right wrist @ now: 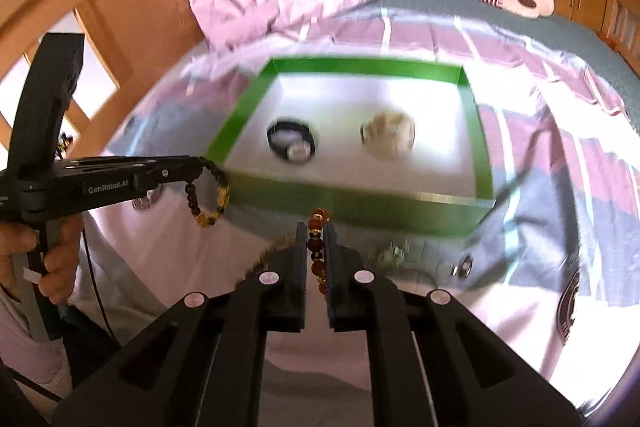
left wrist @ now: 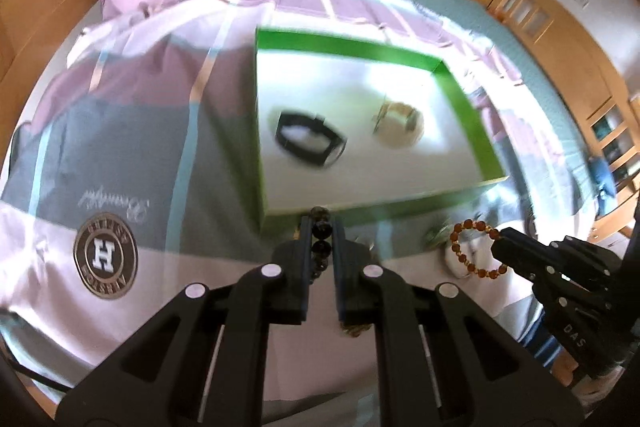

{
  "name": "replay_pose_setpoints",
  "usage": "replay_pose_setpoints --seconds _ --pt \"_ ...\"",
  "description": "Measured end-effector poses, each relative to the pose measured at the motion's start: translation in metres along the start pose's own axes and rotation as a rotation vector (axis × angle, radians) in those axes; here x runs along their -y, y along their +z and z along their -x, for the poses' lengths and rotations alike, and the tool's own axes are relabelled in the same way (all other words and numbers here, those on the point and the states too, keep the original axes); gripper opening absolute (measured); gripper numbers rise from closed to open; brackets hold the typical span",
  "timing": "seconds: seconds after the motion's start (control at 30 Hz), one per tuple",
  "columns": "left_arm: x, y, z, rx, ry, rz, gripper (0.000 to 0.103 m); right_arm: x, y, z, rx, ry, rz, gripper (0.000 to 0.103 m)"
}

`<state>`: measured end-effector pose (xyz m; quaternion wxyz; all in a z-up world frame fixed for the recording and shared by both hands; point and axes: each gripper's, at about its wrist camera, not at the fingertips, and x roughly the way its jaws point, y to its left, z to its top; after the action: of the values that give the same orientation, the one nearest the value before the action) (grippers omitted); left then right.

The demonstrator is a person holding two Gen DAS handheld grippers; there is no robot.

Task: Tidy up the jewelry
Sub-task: 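Grasp the black bead bracelet with the left tool while the right tool grasps the red bead bracelet, then lower both bracelets into the green box and open both tools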

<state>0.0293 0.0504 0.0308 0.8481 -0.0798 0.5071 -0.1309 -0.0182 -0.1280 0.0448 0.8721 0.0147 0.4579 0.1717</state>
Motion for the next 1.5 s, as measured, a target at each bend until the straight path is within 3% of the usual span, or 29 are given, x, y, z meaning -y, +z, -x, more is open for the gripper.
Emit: replay_pose_setpoints --seconds 0.1,0.3,0.5,0.57,0.63,0.67,0.77,0.93,1.1,1.37,1.4,1.43,1.47,1.5 --pt "0.008 0.02 0.011 0.039 0.023 -0.033 0.01 0.003 0.017 0.005 0.047 -0.022 -0.003 0.008" --pt "0.017 0.052 0.018 0.14 -0.023 -0.063 0.01 0.023 0.047 0.0 0.113 -0.061 -0.064 0.008" --pt "0.018 0.068 -0.012 0.124 0.004 -0.075 0.01 0.036 0.057 -0.043 0.049 -0.111 -0.079 0.01" --pt "0.016 0.067 -0.018 0.124 0.015 -0.071 0.012 0.038 0.055 -0.052 0.019 -0.136 -0.094 0.029" --pt "0.016 0.064 -0.016 0.119 0.016 -0.081 0.026 0.04 0.05 -0.044 0.039 -0.102 -0.121 0.043" --pt "0.016 0.061 -0.013 0.122 0.018 -0.085 0.027 0.041 0.048 -0.039 0.049 -0.094 -0.124 0.044" --pt "0.014 0.046 -0.002 0.107 0.002 -0.083 0.028 0.045 0.037 -0.017 0.071 -0.083 -0.13 0.044" --pt "0.011 0.002 -0.013 -0.006 -0.016 -0.076 0.028 0.063 0.002 0.001 0.039 -0.075 -0.162 0.044" --pt "0.014 -0.027 -0.045 -0.124 0.017 -0.069 0.031 0.064 -0.027 -0.03 -0.098 -0.088 -0.149 0.044" --pt "0.034 -0.055 -0.092 -0.254 0.098 -0.152 0.034 0.05 -0.027 -0.082 -0.171 -0.142 -0.086 0.044" --pt "0.034 -0.057 -0.098 -0.267 0.104 -0.158 0.034 0.05 -0.027 -0.087 -0.178 -0.145 -0.081 0.041" --pt "0.034 -0.058 -0.1 -0.269 0.111 -0.165 0.034 0.049 -0.028 -0.088 -0.18 -0.145 -0.075 0.022" --pt "0.034 -0.058 -0.101 -0.267 0.114 -0.172 0.034 0.048 -0.028 -0.09 -0.181 -0.14 -0.07 0.013" --pt "0.034 -0.058 -0.1 -0.264 0.114 -0.176 0.029 0.047 -0.029 -0.09 -0.182 -0.124 -0.069 0.012"
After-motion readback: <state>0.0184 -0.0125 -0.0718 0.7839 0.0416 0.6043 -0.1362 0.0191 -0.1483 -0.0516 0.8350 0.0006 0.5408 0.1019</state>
